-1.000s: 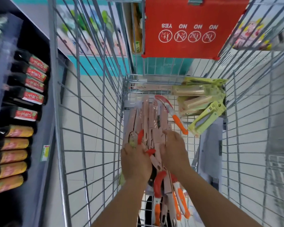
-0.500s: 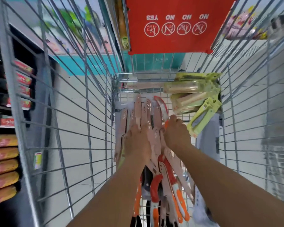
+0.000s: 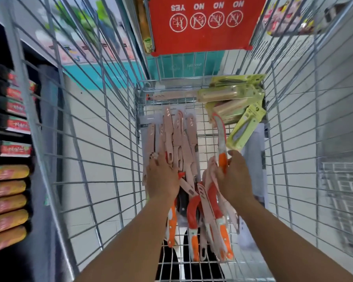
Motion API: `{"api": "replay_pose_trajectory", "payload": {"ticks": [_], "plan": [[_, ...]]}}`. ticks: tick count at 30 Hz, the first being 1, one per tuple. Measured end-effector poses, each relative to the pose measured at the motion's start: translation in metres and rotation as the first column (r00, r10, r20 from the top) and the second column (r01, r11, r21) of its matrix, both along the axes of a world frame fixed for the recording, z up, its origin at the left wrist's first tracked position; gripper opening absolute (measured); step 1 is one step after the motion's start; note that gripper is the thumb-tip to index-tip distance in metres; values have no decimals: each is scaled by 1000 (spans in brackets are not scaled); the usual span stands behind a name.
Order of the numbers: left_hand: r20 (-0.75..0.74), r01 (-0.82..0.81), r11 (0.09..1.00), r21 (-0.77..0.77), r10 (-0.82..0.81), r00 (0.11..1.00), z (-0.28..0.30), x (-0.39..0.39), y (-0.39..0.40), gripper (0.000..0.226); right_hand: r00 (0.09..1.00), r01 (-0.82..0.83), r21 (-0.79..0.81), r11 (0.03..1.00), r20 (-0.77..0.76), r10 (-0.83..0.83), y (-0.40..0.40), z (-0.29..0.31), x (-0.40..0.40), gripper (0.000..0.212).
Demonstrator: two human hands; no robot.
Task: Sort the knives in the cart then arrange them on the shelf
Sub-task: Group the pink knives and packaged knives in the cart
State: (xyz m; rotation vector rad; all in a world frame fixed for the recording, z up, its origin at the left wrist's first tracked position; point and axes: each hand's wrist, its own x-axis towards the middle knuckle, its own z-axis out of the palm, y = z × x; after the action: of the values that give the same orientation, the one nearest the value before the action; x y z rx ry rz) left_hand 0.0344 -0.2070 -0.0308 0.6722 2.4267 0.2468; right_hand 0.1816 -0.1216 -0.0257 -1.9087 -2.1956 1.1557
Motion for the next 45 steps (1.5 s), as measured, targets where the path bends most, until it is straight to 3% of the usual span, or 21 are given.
{"api": "replay_pose_trajectory", "payload": {"ticks": [5, 13, 16, 19, 21, 25, 28, 32, 36, 39, 43, 45], "plan": [[6, -7, 1000, 7, 7, 1000, 2, -7, -1, 48, 988, -79, 109, 991, 138, 63, 10, 4, -14, 40], [1, 87, 995, 46, -87, 996, 3, -20, 25, 48, 897, -130, -153, 980, 403, 182, -21, 13, 10, 29], [14, 145, 987, 62, -146, 989, -4, -21, 36, 54, 950, -64, -42, 997, 303, 74, -18, 11, -3, 40], [47, 117, 993, 31, -118, 992, -10, -24, 42, 59, 977, -196, -4, 981, 79, 196, -16, 2, -36, 45], [82, 64, 998, 4, -64, 995, -11, -26, 45, 60, 931, -338, -57, 939, 128, 343, -14, -5, -58, 50], [96, 12, 1000, 13, -13, 995, -17, -31, 49, 69, 879, -383, -106, 918, 263, 397, -7, -12, -81, 45], [146, -42, 999, 32, 37, 989, -23, -36, 52, 69, 938, -291, -35, 956, 187, 292, -1, -14, -87, 35], [223, -81, 996, 46, 69, 972, -26, -40, 55, 53, 986, -124, -168, 978, 88, 141, 6, -23, -90, 34], [286, -90, 996, 17, 82, 955, -30, -43, 56, 45, 987, -87, -237, 968, 111, 116, 12, -29, -92, 29], [340, -119, 992, -39, 125, 932, -27, -42, 59, 42, 974, -154, -270, 951, 123, 192, 20, -30, -93, 25], [348, -70, 996, -51, 83, 934, -19, -40, 60, 51, 995, -74, -260, 963, 47, 89, 20, -29, -90, 27], [387, -101, 995, -9, 97, 917, -15, -41, 57, 68, 997, -68, -271, 960, 22, 77, 19, -26, -89, 25]]}}
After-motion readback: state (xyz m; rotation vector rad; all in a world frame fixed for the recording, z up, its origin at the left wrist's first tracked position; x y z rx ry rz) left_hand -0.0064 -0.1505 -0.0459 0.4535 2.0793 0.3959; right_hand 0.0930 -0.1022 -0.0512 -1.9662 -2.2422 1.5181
